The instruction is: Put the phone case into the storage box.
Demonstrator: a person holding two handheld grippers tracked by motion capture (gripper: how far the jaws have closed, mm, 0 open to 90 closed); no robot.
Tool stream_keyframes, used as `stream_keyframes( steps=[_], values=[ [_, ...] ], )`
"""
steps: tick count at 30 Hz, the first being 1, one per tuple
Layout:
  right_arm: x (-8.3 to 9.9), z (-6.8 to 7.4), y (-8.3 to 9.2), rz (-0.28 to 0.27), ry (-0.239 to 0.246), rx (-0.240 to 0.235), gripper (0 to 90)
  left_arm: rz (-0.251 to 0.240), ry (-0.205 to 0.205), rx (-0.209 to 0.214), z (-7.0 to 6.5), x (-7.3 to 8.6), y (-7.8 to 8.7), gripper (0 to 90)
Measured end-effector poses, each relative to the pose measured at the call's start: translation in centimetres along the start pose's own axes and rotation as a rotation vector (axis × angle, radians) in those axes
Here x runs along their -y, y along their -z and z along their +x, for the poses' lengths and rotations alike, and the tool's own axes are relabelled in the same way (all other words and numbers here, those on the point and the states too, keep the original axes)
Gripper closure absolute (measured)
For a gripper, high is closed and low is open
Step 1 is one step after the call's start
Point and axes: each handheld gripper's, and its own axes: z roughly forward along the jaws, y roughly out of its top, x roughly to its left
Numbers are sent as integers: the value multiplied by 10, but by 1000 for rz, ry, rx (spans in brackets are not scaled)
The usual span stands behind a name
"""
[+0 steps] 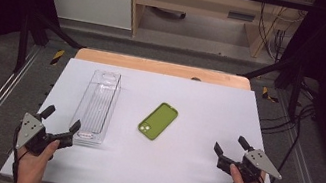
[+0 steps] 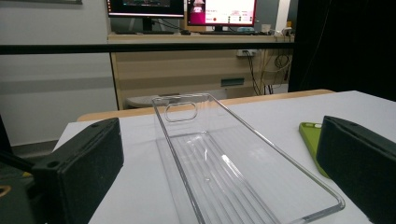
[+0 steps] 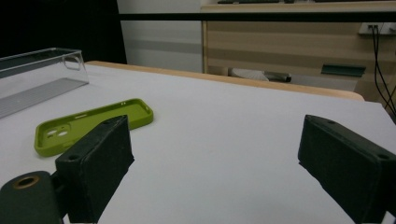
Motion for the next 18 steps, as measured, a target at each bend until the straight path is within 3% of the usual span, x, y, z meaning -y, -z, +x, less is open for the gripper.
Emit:
stream_keyframes(
  steps=[5, 9, 18],
  values=[
    [1, 3, -4, 60, -10, 25, 121, -7, 11, -2, 0, 0, -1, 3],
    [-5, 6, -7, 95, -8, 8, 130, -2, 13, -8, 0, 2, -1, 3],
    [-32, 9, -28, 201, 76, -19, 146, 1, 20, -14, 1, 3, 0, 4]
  ],
)
